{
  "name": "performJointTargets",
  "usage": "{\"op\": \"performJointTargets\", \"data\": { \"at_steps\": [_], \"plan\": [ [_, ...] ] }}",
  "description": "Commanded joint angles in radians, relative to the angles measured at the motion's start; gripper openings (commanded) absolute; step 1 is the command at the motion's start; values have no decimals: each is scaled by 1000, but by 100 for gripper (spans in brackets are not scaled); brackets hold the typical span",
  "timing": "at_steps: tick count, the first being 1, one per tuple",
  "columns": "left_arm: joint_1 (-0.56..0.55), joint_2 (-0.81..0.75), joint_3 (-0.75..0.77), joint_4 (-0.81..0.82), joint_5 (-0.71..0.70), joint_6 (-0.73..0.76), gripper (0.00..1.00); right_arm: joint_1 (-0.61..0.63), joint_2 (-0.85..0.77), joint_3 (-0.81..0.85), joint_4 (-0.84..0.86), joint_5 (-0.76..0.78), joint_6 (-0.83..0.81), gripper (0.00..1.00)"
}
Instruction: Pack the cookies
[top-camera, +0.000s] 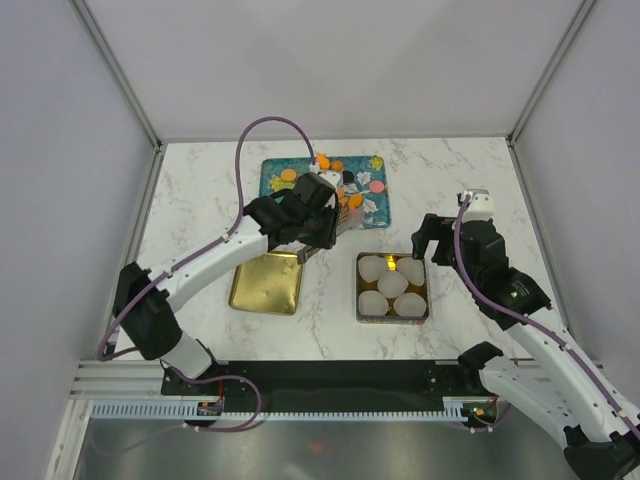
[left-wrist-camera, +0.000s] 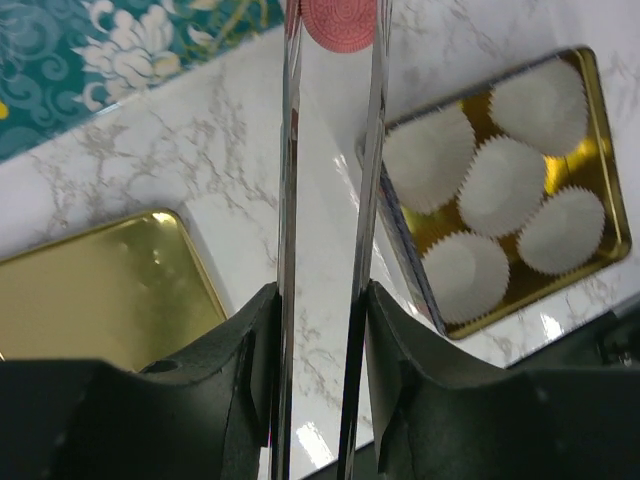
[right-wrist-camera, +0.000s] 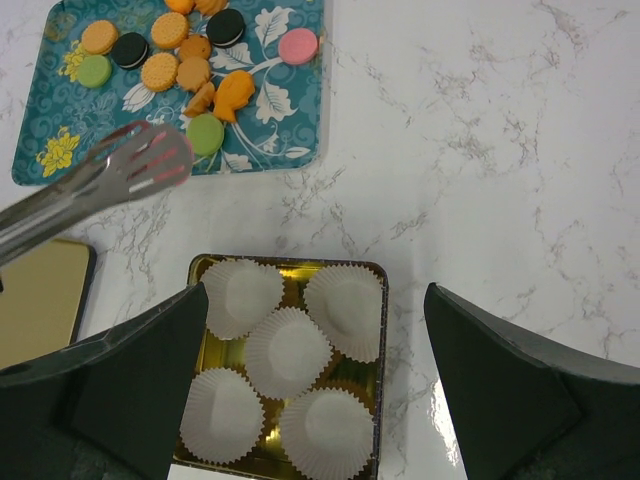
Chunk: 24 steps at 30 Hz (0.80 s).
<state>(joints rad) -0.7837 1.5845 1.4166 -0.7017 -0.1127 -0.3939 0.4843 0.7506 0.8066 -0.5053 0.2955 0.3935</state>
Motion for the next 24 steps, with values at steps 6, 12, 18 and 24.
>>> {"op": "performJointTargets", "data": {
  "at_steps": [6,12,18,24],
  "plan": [
    [-241,-162,-97,-13,-57,-40,33,-1,18,108,-35,82,4,98],
    [-347,-60,-24,-12,-65,-54,33,-1,21,138,-53,105,15,98],
    [-368,81,93,1,-62,-34,34,0,3,134,-75,128,22,98],
    [-370,170,176,2,-68,-11,35,-1,-11,126,-82,123,24,98]
  ]
}}
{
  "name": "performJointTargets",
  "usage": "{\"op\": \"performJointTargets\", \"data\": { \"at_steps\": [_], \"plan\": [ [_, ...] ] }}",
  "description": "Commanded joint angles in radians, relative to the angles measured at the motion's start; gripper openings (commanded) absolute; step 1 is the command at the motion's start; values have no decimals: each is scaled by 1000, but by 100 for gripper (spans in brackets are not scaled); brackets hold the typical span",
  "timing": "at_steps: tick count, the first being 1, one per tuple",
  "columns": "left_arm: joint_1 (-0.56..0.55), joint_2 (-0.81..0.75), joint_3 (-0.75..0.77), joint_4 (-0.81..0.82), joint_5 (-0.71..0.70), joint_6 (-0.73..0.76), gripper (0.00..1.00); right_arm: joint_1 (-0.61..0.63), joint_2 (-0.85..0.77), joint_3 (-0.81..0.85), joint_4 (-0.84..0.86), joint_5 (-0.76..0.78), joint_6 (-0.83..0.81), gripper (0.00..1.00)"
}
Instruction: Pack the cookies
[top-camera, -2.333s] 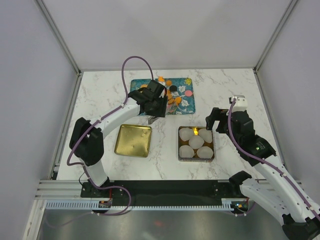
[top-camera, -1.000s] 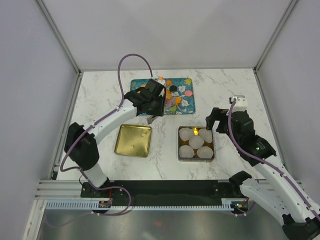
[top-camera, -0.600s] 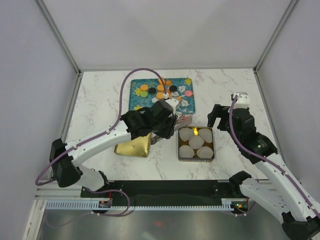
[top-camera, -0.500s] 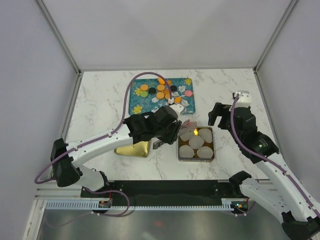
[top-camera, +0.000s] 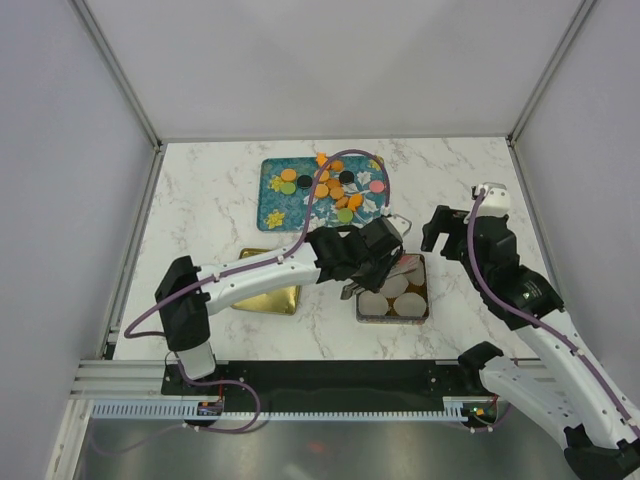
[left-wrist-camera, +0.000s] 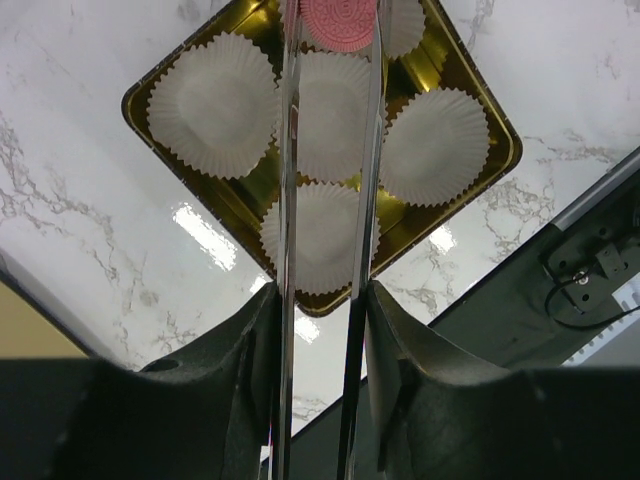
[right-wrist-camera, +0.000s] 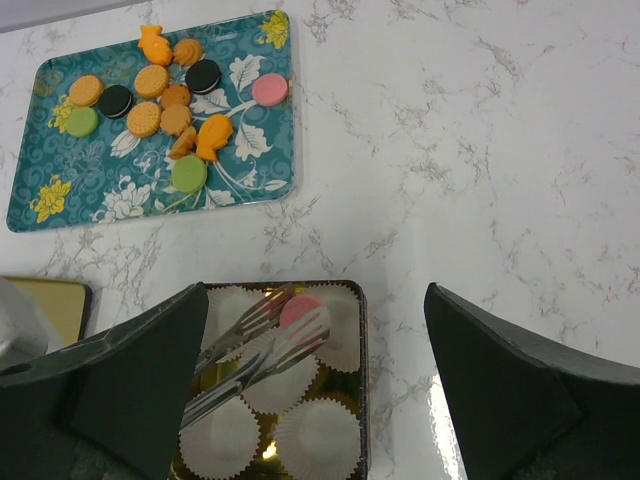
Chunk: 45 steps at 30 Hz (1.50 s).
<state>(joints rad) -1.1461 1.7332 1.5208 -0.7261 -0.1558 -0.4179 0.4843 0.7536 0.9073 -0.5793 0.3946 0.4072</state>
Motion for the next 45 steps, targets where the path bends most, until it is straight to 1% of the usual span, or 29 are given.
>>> {"op": "performJointTargets", "data": {
  "at_steps": [1,10,12,15,20,28,30,31,36,40,45],
  "plan": [
    [-7,29,79,25,-27,19,36,-1,-17,25,-11,24,10,98],
    [-7,68,90,28,-2,21,37,-1,-27,13,-11,24,10,98],
    [-7,77,93,30,-1,22,41,0,-26,8,-11,20,12,98],
    [-7,89,102,31,-1,24,45,-1,-33,7,-11,20,10,98],
    [-7,112,131,31,1,30,46,-1,-45,8,-16,21,7,98],
    [-7,128,150,30,6,28,52,-1,-53,7,-25,23,2,98],
    [-7,123,151,30,6,28,54,-1,-53,7,-25,20,2,98],
    [-7,120,150,30,6,30,56,-1,-53,7,-25,15,4,98],
    [-7,98,142,25,4,30,55,-1,-53,8,-25,13,2,98],
    [-7,40,134,27,-8,19,53,-1,-54,15,-27,13,-1,98],
    [16,-62,131,-4,-102,7,54,-1,-51,25,-25,1,-1,98]
  ]
}}
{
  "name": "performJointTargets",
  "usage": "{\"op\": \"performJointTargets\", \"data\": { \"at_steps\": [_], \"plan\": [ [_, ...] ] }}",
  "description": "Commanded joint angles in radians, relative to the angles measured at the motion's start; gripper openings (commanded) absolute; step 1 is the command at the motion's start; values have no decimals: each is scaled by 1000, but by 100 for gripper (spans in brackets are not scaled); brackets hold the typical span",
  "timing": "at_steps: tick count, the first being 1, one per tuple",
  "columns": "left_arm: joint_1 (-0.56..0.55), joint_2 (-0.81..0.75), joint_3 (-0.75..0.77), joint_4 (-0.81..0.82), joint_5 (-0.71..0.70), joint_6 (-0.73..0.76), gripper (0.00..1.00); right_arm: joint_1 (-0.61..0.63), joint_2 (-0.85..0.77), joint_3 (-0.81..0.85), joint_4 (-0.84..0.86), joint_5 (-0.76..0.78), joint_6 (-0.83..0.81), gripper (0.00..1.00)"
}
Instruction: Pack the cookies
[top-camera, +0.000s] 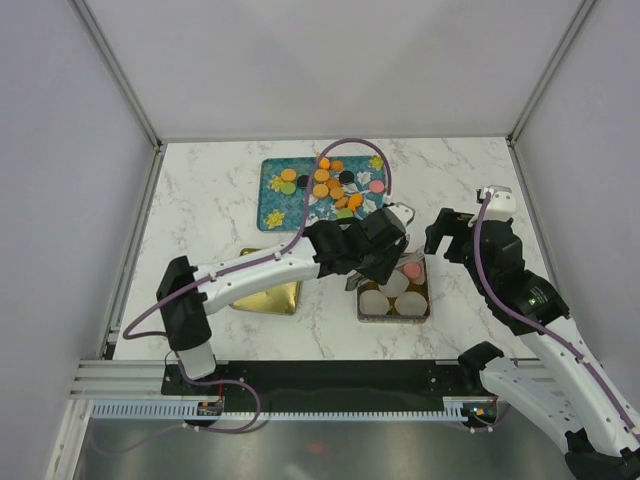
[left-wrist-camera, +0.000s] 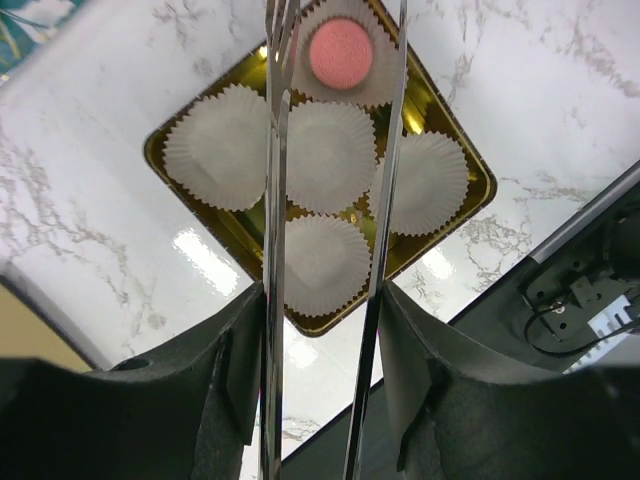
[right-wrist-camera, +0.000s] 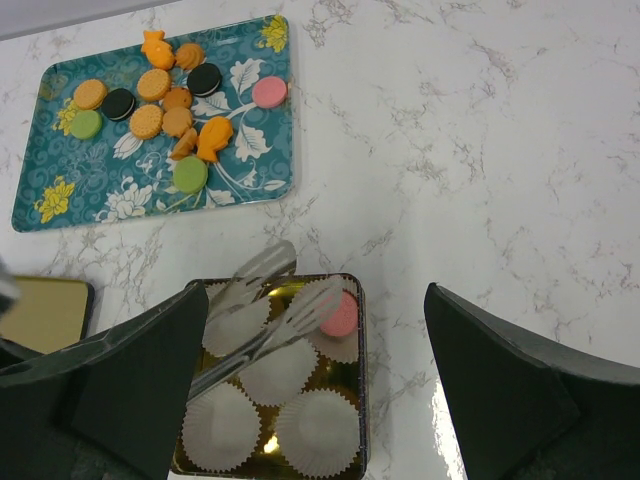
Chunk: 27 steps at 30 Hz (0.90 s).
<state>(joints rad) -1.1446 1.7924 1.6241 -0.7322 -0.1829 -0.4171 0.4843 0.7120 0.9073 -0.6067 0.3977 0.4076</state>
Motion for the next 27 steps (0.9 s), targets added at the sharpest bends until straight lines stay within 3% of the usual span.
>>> {"op": "performJointTargets", "data": {
  "at_steps": [1,6,13,19,27],
  "plan": [
    [44,-131,26,-6,-78,5,54,-1,-9,25,2,-3,0,98],
    [167,-162,-24,-16,-67,8,54,0,-2,21,7,-10,2,98],
    [351,-67,-14,-12,-7,35,52,-1,12,13,19,-26,11,98],
    [394,5,8,-12,43,58,53,-1,10,10,18,-31,11,98],
    [413,35,-20,-15,5,64,55,-1,0,-1,13,-25,7,98]
  ]
}}
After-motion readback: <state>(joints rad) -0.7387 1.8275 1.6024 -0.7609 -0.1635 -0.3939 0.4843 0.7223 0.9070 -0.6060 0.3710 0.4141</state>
